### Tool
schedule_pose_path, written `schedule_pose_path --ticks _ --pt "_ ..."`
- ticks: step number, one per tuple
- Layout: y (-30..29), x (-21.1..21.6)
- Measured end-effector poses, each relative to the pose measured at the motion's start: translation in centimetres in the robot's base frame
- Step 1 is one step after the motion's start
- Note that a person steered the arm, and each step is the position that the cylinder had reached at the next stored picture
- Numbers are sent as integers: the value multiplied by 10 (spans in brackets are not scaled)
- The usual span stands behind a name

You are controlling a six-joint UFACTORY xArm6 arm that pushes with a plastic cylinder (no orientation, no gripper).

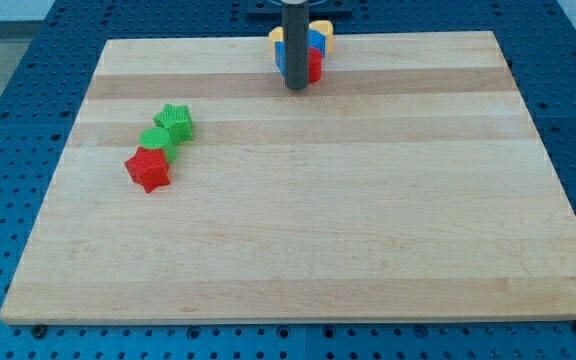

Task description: Push the green star into the group of blocks

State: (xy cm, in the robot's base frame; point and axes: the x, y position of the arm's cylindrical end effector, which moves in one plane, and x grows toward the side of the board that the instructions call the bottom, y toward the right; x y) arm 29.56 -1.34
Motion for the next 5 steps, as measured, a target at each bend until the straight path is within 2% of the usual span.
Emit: schedule_pose_path --ticks 3,4,5 --pt "-137 0" --pt "-170 0" --pt "-172 0"
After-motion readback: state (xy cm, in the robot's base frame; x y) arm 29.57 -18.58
